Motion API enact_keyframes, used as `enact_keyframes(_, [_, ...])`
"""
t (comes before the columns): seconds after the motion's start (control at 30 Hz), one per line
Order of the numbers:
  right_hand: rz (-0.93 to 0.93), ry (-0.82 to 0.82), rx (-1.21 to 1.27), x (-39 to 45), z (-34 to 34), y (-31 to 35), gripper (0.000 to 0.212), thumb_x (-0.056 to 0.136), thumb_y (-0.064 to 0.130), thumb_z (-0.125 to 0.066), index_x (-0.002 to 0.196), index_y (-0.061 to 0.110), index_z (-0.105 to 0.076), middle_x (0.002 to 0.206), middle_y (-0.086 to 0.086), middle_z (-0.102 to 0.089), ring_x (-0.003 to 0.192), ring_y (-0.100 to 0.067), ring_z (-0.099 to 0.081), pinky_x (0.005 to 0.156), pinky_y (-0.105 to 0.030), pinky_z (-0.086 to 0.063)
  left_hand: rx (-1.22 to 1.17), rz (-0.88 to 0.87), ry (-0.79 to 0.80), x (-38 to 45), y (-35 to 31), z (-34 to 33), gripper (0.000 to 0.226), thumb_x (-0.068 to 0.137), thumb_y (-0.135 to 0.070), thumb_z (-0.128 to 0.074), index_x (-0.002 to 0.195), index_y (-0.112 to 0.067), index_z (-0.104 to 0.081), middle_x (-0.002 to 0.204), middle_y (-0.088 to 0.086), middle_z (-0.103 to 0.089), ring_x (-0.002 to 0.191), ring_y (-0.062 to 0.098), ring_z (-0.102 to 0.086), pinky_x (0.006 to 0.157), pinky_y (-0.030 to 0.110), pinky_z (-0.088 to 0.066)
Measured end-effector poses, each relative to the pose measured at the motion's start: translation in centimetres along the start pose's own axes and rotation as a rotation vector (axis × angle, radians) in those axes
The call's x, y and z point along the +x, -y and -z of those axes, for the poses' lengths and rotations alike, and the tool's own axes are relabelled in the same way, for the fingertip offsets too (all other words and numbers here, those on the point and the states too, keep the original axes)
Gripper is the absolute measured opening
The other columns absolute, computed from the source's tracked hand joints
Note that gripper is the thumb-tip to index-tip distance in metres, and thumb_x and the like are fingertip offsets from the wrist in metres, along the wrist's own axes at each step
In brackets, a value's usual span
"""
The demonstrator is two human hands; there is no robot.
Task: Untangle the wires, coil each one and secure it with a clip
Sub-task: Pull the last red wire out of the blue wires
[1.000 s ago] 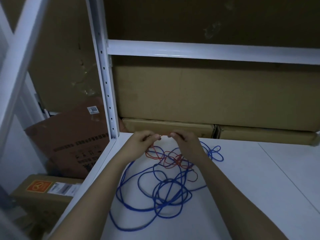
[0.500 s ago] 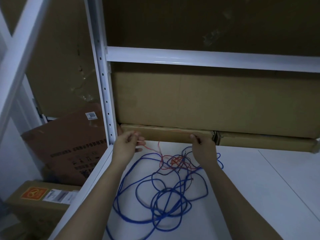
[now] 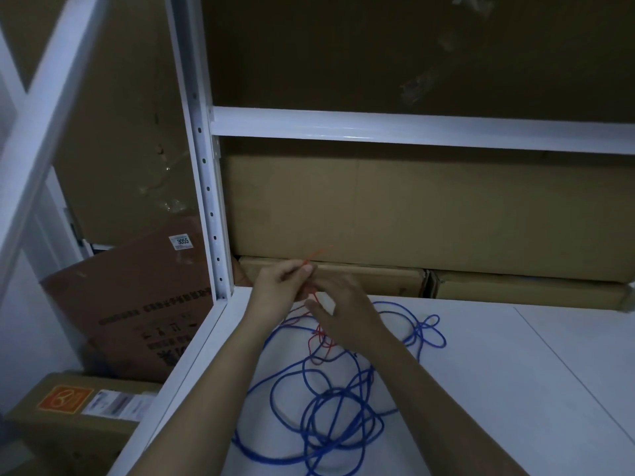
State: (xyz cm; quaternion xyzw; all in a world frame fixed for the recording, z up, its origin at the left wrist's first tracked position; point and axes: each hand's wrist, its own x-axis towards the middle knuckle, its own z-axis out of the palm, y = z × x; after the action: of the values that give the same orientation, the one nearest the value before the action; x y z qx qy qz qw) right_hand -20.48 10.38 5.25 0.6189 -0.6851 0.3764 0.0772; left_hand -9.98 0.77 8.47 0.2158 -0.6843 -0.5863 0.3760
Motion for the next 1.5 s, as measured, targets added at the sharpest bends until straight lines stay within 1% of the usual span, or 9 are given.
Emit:
enact_keyframes(0.1, [-0.230,0.095,0.212,-0.1,-0.3,-0.3,0.026,0.095,0.026,-0.058,0.121,0.021,-0.060,0.094,0.004,-0.066,0.083,0.001,-0.056,0.073,-0.020,-0.045,-0.075,0.002,-0.022,0.1,-0.8,0.0,0.014,0.094,-0.005,-0.056,0.100,-0.002,-0.068,0.070,0.000,-0.069,0.059,0.002,-0.066,0.060,0.014,-0.054])
enact_keyframes(0.3, [-0.360,-0.188,0.390,-0.6,0.9,-0.8,0.013,0.096,0.014,-0.056,0.096,0.019,-0.069,0.073,0.013,-0.063,0.064,0.006,-0.058,0.063,-0.014,-0.042,-0.117,0.012,-0.172,0.0,-1.0,1.2,0.023,0.093,0.000,-0.055,0.111,-0.011,-0.046,0.072,-0.001,-0.069,0.060,0.006,-0.065,0.058,0.018,-0.054])
enact_keyframes(0.53, [-0.327,-0.116,0.364,0.1,2.9,-0.2,0.015,0.095,0.021,-0.057,0.097,0.019,-0.072,0.084,0.006,-0.069,0.075,0.002,-0.060,0.067,-0.014,-0.044,0.687,-0.224,0.261,-0.1,1.0,2.7,0.037,0.093,-0.049,-0.052,0.124,-0.031,-0.061,0.146,-0.006,-0.038,0.142,0.016,-0.022,0.115,0.038,-0.021])
enact_keyframes(0.63, [-0.300,-0.102,0.423,0.2,3.3,0.1,0.012,0.094,0.015,-0.059,0.095,0.018,-0.070,0.083,0.019,-0.064,0.074,0.014,-0.057,0.068,-0.005,-0.042,0.614,-0.351,0.279,-0.4,0.5,2.0,0.038,0.092,-0.047,-0.050,0.098,-0.014,-0.068,0.107,0.001,-0.066,0.105,0.013,-0.057,0.093,0.038,-0.046])
enact_keyframes(0.8, [-0.316,-0.048,0.407,-0.3,3.1,-0.9,0.013,0.094,0.015,-0.059,0.099,0.026,-0.064,0.080,0.006,-0.061,0.067,-0.001,-0.051,0.063,-0.011,-0.040,0.443,-0.248,0.153,-1.1,-0.3,1.1,0.022,0.100,-0.025,-0.047,0.083,-0.012,-0.052,0.066,0.000,-0.049,0.062,0.009,-0.046,0.062,0.030,-0.042])
enact_keyframes(1.07, [-0.475,0.007,0.053,-4.2,2.1,-6.6,0.023,0.097,0.020,-0.054,0.111,0.011,-0.070,0.102,-0.002,-0.067,0.092,-0.016,-0.059,0.078,-0.019,-0.041,0.209,-0.093,-0.297,-0.1,0.4,3.8,0.026,0.101,-0.027,-0.043,0.084,-0.007,-0.046,0.076,0.009,-0.045,0.069,0.020,-0.043,0.063,0.039,-0.038])
enact_keyframes(1.23, [-0.672,0.100,-0.360,-5.6,2.0,-8.5,0.030,0.092,0.043,-0.058,0.117,0.029,-0.068,0.126,-0.006,-0.059,0.117,-0.032,-0.046,0.095,-0.038,-0.042,0.139,-0.056,-0.414,-0.1,1.1,4.3,0.026,0.101,-0.028,-0.041,0.076,-0.023,-0.045,0.070,-0.001,-0.047,0.066,0.016,-0.044,0.065,0.033,-0.037])
enact_keyframes(1.4, [-0.574,0.237,-0.124,-3.1,2.8,-4.9,0.072,0.083,0.055,-0.063,0.145,0.036,-0.032,0.156,0.002,-0.020,0.144,-0.026,-0.009,0.115,-0.045,-0.017,0.238,-0.070,-0.204,-0.9,0.6,2.5,0.024,0.101,-0.028,-0.043,0.086,-0.012,-0.051,0.068,0.001,-0.040,0.061,0.013,-0.038,0.061,0.032,-0.034])
enact_keyframes(1.5, [-0.329,0.149,0.095,-1.1,2.1,-1.8,0.061,0.091,0.045,-0.059,0.145,0.029,-0.035,0.147,0.009,-0.034,0.137,-0.011,-0.026,0.112,-0.034,-0.025,0.190,-0.086,-0.069,-1.3,-0.1,1.1,0.027,0.100,-0.029,-0.045,0.085,-0.008,-0.051,0.064,-0.001,-0.038,0.057,0.010,-0.036,0.058,0.029,-0.032])
